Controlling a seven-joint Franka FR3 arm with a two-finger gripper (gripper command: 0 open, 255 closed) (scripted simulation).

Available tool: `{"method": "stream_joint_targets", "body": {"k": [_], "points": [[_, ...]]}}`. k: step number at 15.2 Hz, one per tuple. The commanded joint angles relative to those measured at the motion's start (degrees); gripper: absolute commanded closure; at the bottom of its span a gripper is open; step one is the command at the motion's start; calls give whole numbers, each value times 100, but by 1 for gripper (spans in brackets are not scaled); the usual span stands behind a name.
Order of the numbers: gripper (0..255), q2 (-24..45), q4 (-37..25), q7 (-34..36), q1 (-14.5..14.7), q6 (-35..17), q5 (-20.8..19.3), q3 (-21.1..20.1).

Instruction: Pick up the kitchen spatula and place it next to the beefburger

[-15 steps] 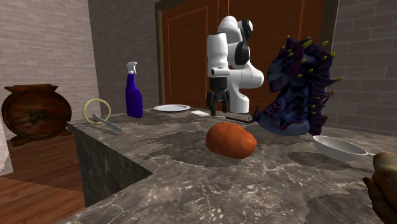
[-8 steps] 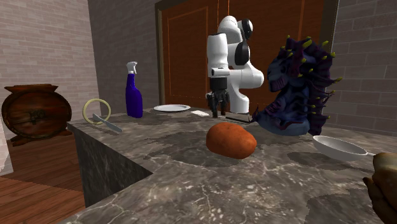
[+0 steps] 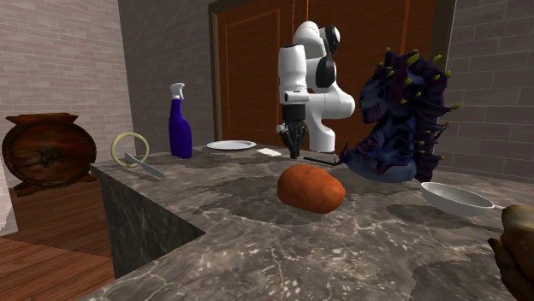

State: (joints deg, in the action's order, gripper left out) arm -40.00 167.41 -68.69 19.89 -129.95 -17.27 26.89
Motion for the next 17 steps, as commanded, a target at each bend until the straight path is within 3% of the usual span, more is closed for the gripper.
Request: {"method": "stream_joint_targets", "body": {"k": [1,17], "points": [[255,0,0,0,0,0,0,0],[255,-787,-839,58,55,1611,311,-425]]}}
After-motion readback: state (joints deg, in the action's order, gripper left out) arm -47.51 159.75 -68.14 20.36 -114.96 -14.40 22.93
